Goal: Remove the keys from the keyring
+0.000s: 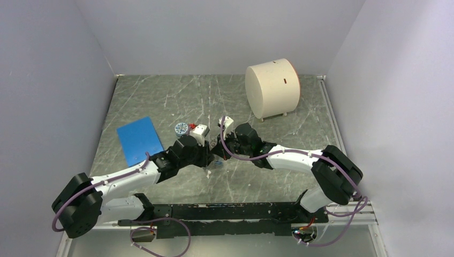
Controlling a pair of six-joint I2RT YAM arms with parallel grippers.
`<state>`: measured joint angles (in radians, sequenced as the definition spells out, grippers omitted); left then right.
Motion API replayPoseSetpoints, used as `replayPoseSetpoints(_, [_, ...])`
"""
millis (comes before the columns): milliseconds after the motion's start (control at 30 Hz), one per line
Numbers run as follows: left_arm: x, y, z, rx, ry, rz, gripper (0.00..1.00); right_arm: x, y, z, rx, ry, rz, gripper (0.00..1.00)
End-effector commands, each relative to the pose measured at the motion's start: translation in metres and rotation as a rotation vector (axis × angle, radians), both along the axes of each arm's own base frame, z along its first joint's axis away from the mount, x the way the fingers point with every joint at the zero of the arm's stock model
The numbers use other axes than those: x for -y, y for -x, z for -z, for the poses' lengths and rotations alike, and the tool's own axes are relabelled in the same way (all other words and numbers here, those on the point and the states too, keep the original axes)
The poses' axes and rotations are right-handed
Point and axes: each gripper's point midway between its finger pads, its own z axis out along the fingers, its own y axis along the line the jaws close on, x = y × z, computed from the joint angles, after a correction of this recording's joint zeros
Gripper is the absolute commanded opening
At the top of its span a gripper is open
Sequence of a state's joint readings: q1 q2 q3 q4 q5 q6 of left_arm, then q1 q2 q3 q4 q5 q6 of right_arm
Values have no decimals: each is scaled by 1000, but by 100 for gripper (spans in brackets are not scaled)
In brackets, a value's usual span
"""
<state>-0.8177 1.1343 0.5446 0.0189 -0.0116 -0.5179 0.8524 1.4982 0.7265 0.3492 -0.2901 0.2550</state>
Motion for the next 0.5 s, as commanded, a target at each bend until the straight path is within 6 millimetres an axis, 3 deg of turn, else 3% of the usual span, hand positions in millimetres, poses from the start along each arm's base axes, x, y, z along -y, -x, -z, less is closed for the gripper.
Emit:
replayPoseSetpoints(0, [8, -11, -15, 45, 51, -14, 29, -13, -7, -29, 49, -81, -12, 0])
replayPoseSetpoints(267, [7, -18, -16, 114, 57, -22, 30, -15, -5, -31, 44, -89, -21, 0])
replayPoseSetpoints(467, [10, -18, -15, 128, 53, 8, 21, -15, -4, -32, 41, -95, -24, 0])
